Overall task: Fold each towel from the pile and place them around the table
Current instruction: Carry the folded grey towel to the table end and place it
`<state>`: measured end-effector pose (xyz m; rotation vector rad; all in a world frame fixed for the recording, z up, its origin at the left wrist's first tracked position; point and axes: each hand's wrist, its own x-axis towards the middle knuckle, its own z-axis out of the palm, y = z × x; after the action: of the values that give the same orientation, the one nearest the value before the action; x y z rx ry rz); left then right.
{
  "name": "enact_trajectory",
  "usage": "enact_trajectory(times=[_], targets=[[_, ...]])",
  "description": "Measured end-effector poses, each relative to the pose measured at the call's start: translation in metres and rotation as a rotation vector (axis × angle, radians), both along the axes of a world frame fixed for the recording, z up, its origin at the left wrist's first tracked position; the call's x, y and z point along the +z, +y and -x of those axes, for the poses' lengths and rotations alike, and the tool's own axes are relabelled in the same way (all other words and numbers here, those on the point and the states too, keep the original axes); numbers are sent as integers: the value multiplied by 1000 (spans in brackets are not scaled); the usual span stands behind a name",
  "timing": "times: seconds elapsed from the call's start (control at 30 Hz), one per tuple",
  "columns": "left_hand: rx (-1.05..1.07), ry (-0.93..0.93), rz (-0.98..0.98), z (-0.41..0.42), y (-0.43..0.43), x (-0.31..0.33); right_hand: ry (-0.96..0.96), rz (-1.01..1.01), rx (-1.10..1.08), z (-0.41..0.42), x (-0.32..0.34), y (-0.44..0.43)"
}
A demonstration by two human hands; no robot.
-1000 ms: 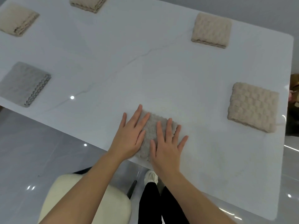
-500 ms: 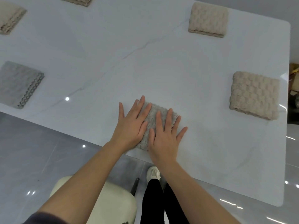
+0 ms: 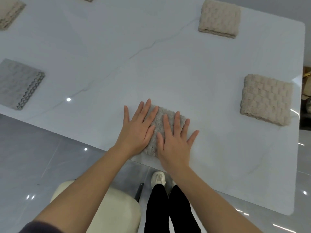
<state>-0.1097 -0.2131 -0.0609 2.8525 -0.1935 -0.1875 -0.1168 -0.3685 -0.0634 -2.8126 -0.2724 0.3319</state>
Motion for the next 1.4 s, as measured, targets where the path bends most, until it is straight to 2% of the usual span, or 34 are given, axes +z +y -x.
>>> enact_trajectory(times=[0.07,0.13,0.27,0.4,0.5,0.63,0.77,1.0,1.07,1.13,1.23,1.3,1.4], targets=[[21,-43,20,7,8,9,32,-29,39,-11,10,-22],[-60,-122,17,19,18,19,33,-108,124,-35,21,-45],[-672,-227,-38,30,38,24,-7,-148,481,-93,29,-60],[-1003,-217,-71,17,29,11,-42,-108,823,-118,21,-42],[-1130,-216,-65,2,17,2,-42,-66,989,-124,14,-28],[-1162,-225,-74,-14,11,-3,-40,-2,1096,-130,4,-20],[-1154,-231,-63,-16,13,-6,-80,13,1131,-130,0,-20],[-1063,-214,-35,-8,11,-1,-111,8,1025,-123,3,-22],[-893,-183,19,1,21,10,-137,-16,861,-113,13,-30],[-583,-194,76,11,35,20,-171,-40,637,-94,22,-36],[-143,-183,15,16,32,24,-163,7,405,-54,23,-26],[-45,-177,-41,15,9,14,-151,21,344,-34,14,-13],[-56,-123,-94,14,-9,-1,-155,56,310,-21,0,-6]])
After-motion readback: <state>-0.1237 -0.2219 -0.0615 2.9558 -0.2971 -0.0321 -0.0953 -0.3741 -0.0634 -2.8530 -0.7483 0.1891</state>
